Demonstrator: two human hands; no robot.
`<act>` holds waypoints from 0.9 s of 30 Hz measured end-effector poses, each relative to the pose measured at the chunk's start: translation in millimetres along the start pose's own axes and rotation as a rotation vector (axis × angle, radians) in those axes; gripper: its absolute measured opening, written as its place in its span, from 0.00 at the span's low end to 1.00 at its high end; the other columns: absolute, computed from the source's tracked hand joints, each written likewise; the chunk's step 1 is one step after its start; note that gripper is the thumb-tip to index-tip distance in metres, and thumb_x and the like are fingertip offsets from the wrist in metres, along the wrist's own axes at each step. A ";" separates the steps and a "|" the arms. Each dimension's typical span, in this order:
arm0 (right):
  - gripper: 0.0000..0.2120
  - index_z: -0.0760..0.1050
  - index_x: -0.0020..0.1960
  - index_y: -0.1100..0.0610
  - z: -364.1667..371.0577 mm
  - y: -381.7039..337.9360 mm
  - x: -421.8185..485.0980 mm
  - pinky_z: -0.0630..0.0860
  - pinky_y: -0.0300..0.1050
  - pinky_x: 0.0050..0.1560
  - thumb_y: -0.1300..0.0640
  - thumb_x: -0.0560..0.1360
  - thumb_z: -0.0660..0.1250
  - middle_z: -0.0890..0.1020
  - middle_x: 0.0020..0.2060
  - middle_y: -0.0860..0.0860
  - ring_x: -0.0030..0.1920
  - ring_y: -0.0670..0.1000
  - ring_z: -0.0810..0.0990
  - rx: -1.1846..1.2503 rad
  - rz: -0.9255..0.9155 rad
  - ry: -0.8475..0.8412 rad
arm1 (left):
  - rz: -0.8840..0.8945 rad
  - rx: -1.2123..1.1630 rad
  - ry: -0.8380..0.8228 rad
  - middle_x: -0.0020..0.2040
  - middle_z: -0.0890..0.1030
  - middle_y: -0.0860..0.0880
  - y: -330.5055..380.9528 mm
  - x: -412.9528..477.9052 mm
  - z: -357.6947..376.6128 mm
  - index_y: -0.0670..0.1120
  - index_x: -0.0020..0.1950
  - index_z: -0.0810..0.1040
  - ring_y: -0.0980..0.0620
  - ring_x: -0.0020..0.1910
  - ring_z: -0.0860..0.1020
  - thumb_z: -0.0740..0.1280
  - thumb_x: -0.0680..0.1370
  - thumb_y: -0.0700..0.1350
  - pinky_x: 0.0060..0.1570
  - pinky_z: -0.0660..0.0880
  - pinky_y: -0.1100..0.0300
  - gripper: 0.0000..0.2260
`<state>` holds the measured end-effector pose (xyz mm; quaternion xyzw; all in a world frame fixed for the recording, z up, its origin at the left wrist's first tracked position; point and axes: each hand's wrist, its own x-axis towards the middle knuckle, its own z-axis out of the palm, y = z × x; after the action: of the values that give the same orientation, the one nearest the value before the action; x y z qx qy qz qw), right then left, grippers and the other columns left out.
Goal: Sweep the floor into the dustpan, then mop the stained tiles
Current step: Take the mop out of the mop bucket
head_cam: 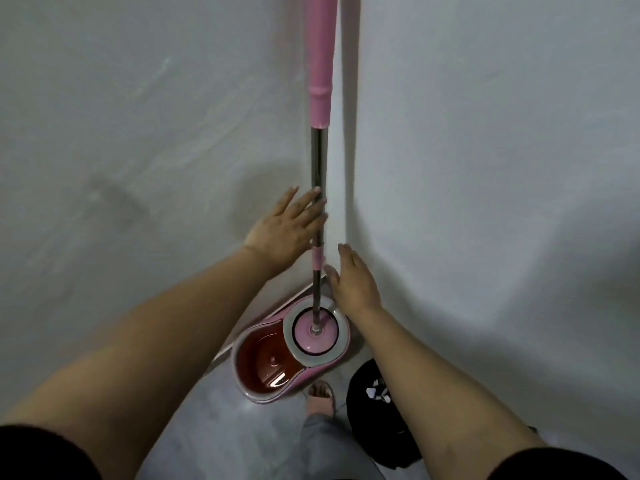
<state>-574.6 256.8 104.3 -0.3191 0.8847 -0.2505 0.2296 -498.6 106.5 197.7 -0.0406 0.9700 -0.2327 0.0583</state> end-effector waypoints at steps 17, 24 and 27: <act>0.14 0.73 0.60 0.55 19.8 -27.0 80.4 0.69 0.42 0.40 0.47 0.80 0.60 0.82 0.50 0.52 0.45 0.50 0.78 0.357 0.066 -0.044 | 0.318 0.459 0.221 0.48 0.78 0.54 -54.8 71.0 -12.5 0.50 0.52 0.81 0.51 0.61 0.75 0.64 0.76 0.42 0.75 0.52 0.48 0.09; 0.13 0.74 0.60 0.54 17.6 -44.8 63.1 0.71 0.44 0.41 0.49 0.80 0.61 0.81 0.45 0.51 0.45 0.53 0.78 0.407 0.078 0.006 | 0.284 0.440 0.263 0.48 0.78 0.56 -62.9 49.4 -24.1 0.50 0.52 0.81 0.53 0.61 0.75 0.64 0.77 0.43 0.75 0.53 0.50 0.08; 0.13 0.74 0.60 0.53 17.9 -58.6 48.9 0.72 0.43 0.39 0.48 0.79 0.62 0.82 0.46 0.50 0.44 0.51 0.77 0.392 0.083 0.046 | 0.262 0.441 0.253 0.51 0.77 0.55 -67.4 31.8 -30.2 0.49 0.56 0.79 0.51 0.64 0.72 0.62 0.78 0.42 0.76 0.49 0.49 0.09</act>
<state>-572.0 178.9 113.1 -0.2259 0.8364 -0.4153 0.2773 -530.6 56.7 252.1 0.1282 0.8925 -0.4317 -0.0260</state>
